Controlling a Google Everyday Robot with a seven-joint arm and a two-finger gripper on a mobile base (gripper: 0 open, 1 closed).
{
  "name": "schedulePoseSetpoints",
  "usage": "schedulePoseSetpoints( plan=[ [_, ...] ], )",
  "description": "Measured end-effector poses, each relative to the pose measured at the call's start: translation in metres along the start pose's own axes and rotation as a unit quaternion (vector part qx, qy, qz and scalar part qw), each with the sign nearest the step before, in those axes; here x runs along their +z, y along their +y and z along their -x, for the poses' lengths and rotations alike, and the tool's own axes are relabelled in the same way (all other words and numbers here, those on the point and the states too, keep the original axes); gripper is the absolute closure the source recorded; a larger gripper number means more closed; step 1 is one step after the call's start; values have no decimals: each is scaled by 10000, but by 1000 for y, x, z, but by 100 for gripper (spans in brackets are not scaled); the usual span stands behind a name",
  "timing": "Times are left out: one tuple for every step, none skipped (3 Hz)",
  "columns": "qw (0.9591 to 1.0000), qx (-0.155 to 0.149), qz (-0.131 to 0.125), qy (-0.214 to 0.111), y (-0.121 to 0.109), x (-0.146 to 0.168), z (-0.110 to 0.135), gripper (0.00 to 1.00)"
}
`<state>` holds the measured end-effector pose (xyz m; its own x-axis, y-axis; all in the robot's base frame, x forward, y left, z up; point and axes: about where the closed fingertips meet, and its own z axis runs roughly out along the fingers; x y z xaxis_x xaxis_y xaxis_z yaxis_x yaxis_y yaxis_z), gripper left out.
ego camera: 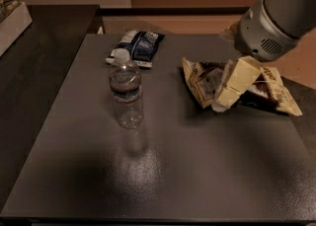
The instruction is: Knock water bottle over
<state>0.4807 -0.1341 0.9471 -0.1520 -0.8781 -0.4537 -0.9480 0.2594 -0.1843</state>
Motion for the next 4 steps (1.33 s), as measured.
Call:
schedulePoseSetpoints(
  plan=[
    [9978,-149,154,-623,-3,29,41,0],
    [9921,-307,337,-1165,-4,50,85,0],
    [9853,-421,664,-1517,4,67,115,0],
    [9778,-599,991,-1747,19,76,133,0]
  ],
)
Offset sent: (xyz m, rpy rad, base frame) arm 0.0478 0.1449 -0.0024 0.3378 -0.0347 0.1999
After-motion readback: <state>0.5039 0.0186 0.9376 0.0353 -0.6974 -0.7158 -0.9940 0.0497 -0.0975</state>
